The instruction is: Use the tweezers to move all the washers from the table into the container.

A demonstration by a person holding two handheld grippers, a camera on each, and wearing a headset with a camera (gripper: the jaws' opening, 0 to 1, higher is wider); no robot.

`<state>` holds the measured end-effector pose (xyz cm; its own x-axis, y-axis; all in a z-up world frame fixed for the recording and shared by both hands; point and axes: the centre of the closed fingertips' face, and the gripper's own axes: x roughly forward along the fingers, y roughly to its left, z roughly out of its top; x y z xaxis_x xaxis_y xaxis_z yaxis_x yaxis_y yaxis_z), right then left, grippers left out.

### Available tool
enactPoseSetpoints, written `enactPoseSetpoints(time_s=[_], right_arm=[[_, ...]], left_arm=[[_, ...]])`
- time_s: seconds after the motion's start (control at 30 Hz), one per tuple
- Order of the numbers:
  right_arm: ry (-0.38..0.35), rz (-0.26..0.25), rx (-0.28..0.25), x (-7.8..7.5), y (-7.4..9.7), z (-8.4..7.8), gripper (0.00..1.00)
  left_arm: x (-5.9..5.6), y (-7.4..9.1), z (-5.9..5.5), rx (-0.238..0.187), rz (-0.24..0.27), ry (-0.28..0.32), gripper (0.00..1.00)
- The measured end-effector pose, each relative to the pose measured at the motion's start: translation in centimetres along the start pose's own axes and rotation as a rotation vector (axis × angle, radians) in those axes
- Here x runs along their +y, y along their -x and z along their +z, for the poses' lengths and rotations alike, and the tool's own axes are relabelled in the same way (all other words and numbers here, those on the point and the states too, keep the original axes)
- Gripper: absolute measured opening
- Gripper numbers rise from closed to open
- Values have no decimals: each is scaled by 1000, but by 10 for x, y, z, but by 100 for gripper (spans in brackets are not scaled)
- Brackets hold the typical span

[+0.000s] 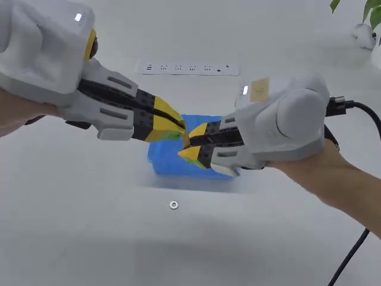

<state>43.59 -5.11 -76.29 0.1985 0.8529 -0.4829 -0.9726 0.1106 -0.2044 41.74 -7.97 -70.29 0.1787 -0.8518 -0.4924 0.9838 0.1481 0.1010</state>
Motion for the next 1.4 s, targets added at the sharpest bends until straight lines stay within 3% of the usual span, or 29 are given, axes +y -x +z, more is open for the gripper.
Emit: enactPoseSetpoints(time_s=[0.2, 0.37, 0.87, 1.4], right_arm=[[-5, -21, 0, -23, -2, -6, 11], [-7, -19, 28, -33, -10, -21, 11], [-6, 12, 85, -43, -28, -53, 11], [-12, 14, 101, -45, -33, -63, 11]], left_arm=[[21, -8, 1, -7, 6, -12, 6], [34, -22, -10, -5, -4, 0, 6], [51, -41, -40, 5, -23, 35, 6], [58, -47, -48, -4, -33, 53, 6]])
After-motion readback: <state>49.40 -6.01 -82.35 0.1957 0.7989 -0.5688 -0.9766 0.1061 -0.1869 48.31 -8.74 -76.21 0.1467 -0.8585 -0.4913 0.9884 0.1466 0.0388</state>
